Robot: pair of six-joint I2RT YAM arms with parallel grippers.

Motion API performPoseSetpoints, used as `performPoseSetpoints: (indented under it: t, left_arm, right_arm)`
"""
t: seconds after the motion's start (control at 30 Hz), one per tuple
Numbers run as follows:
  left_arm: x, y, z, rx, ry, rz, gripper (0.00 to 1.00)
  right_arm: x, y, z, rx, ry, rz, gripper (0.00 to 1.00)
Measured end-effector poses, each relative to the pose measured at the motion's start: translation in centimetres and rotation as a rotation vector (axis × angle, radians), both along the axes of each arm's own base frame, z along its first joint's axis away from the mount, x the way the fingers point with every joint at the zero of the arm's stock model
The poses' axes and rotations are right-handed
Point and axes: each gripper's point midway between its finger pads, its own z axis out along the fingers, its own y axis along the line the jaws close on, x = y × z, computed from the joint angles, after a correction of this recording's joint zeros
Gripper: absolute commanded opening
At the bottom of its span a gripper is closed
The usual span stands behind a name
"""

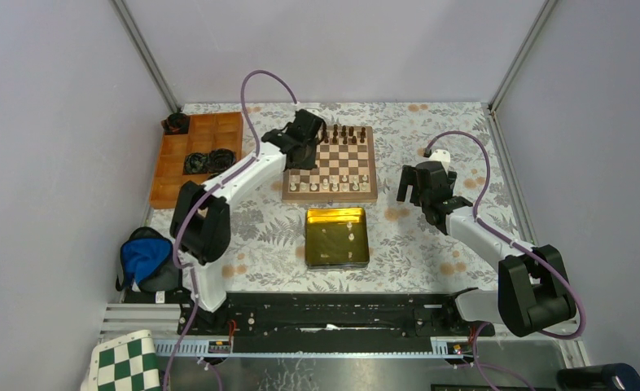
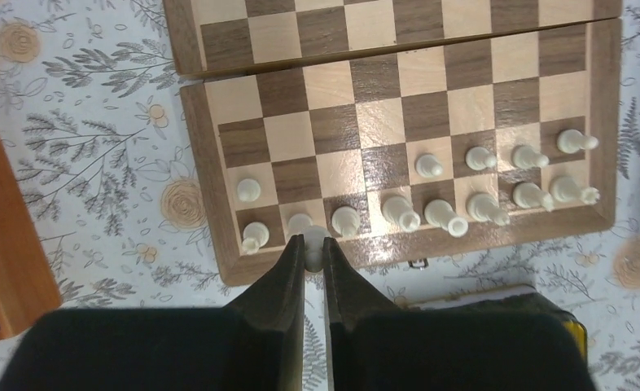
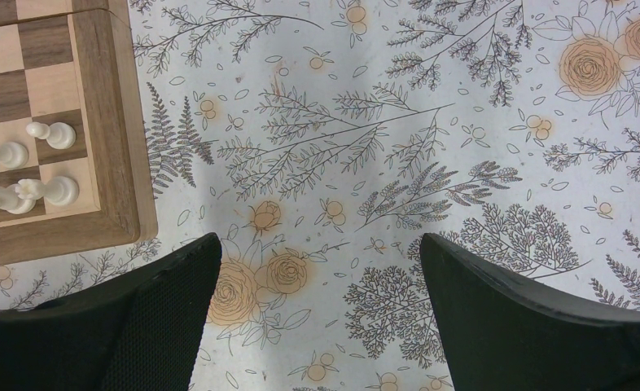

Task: Set up the chess pieces on the board
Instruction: Place the chess piece on the chessboard.

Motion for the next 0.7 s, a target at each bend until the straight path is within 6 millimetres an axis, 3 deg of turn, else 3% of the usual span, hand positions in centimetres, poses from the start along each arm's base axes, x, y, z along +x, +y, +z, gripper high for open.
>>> performPoseSetpoints:
  t: [0.37, 0.7]
  left_arm:
    - [0.6, -0.2, -6.2, 0.045, 0.143, 0.027, 0.00]
    - [2.2, 1.0, -6.7, 0.034, 0.149, 0.075, 0.00]
  right_arm:
    - [0.0, 0.0, 0.0, 0.000, 0.000, 0.000, 1.00]
    - [0.0, 0.0, 0.0, 0.000, 0.000, 0.000, 1.00]
